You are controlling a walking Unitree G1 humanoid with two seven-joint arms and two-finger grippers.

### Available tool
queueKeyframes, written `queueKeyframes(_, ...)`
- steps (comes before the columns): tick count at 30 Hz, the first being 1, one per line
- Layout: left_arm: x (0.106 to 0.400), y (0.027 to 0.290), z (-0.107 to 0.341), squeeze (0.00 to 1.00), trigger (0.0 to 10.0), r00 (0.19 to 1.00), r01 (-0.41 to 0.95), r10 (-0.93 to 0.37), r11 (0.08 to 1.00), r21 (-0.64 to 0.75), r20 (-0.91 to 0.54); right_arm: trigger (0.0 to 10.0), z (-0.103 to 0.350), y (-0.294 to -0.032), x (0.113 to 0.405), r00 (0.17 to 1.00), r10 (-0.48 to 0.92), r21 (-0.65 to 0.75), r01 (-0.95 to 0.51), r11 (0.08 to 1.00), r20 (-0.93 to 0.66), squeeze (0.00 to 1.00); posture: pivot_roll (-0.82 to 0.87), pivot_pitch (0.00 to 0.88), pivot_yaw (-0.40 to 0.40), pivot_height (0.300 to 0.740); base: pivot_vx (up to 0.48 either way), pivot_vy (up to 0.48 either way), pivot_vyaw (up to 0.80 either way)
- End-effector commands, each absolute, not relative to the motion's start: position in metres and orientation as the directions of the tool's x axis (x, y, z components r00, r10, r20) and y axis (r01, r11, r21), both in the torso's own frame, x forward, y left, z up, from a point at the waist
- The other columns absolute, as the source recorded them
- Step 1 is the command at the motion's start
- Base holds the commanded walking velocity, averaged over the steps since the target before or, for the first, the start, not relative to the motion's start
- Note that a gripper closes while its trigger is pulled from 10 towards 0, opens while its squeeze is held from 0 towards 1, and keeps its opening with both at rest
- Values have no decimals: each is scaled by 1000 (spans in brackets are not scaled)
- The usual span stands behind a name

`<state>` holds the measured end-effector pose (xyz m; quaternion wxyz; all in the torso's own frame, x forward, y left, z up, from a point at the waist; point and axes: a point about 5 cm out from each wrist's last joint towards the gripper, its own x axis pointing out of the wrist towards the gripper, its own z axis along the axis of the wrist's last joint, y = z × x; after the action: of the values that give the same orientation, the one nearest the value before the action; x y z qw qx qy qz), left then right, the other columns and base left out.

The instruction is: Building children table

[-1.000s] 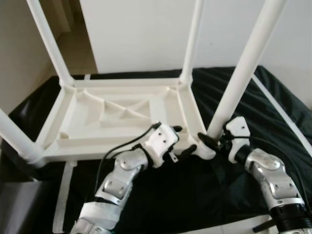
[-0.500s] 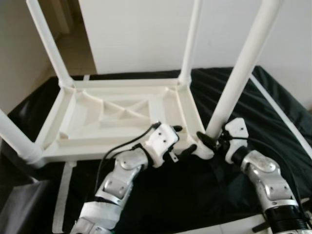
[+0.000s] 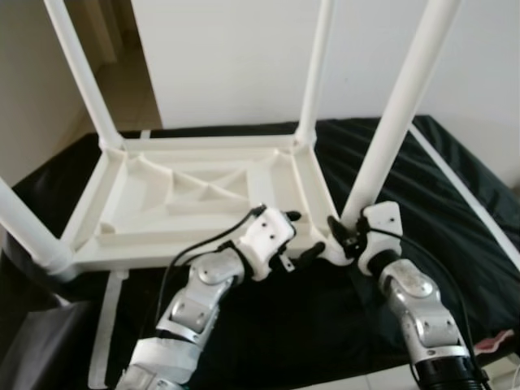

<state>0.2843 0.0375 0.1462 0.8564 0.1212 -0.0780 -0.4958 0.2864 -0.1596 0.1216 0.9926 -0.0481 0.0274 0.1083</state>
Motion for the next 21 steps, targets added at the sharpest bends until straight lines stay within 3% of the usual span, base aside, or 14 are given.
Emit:
queueKeyframes(1,286,39,151,0,10000,525,808,-850,511,292,34,10000,91,-158,278,975,78,-54,-91,994,-207,0,22,0,-20,740,0,0,0)
queueKeyframes(2,286,39,151,0,10000,525,808,-850,511,292,34,10000,91,-158,278,975,78,-54,-91,994,-207,0,22,0,-20,740,0,0,0)
queueKeyframes(3,286,39,151,0,10000,529,806,-848,515,291,35,10000,93,-158,278,982,-32,-39,25,999,-188,0,26,0,-24,740,0,0,0)
queueKeyframes(6,286,38,151,0,10000,534,803,-844,522,288,40,10000,92,-150,277,973,-146,5,149,989,-179,0,28,0,-24,740,0,0,0)
queueKeyframes(8,286,38,151,0,10000,535,803,-844,523,287,41,10000,92,-142,277,973,-141,21,148,989,-185,0,29,0,-25,740,0,0,0)
queueKeyframes(9,285,37,150,0,10000,535,803,-844,523,285,41,10000,94,-129,277,982,-76,16,80,997,-172,0,27,0,-24,740,0,0,0)
queueKeyframes(21,284,36,149,0,10000,530,809,-847,519,278,37,10000,97,-127,271,979,-96,-9,95,995,-178,0,21,0,-29,740,0,0,0)
